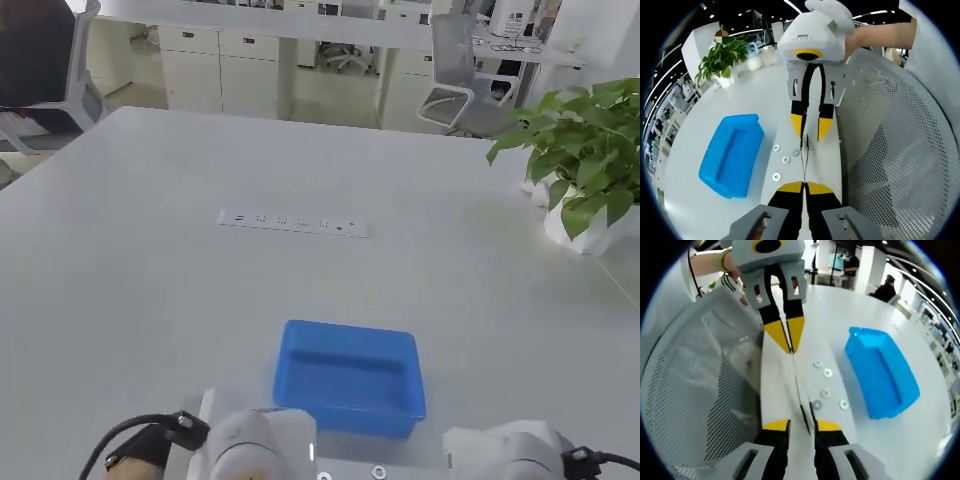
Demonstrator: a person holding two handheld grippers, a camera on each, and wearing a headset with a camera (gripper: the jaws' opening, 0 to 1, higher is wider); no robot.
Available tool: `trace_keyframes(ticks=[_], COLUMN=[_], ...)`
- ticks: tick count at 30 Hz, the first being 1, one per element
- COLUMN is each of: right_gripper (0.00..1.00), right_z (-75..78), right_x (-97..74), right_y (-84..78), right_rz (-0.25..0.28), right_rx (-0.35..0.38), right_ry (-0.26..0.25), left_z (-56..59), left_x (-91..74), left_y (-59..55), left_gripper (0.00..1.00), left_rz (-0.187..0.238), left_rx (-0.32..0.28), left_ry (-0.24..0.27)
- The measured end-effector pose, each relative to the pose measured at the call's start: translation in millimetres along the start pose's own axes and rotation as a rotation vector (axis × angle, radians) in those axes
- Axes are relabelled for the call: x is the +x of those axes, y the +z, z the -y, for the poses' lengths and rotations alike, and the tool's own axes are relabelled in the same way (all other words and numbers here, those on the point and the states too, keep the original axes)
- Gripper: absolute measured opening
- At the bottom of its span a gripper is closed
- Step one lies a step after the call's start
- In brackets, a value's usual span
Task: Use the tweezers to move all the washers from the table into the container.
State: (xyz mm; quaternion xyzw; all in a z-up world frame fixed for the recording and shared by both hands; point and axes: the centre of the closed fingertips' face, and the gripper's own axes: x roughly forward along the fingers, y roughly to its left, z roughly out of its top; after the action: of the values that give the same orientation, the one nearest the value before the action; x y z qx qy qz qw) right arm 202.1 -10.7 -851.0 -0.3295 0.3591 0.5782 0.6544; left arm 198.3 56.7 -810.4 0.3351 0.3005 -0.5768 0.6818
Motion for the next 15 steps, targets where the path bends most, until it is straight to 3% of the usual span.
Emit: trace_keyframes(ticks=[8,15], right_gripper=[0.15,0.11], right_z=[-2.1,-4.5], right_x=[1.0,3.4], right_y=[10.3,22.3], right_rz=[0.055,0.111], right_rx=[0.009,0.01], right_ry=[-0.01,-0.009], left_z=[2.5,6.2], left_x=[-16.5,-24.3], left_y=[29.9,47.4], left_gripper=[0.0,0.0], left_rz=[0.021,0.034], left_rx=[0.072,0.113], left_ry=[0.011,0.002])
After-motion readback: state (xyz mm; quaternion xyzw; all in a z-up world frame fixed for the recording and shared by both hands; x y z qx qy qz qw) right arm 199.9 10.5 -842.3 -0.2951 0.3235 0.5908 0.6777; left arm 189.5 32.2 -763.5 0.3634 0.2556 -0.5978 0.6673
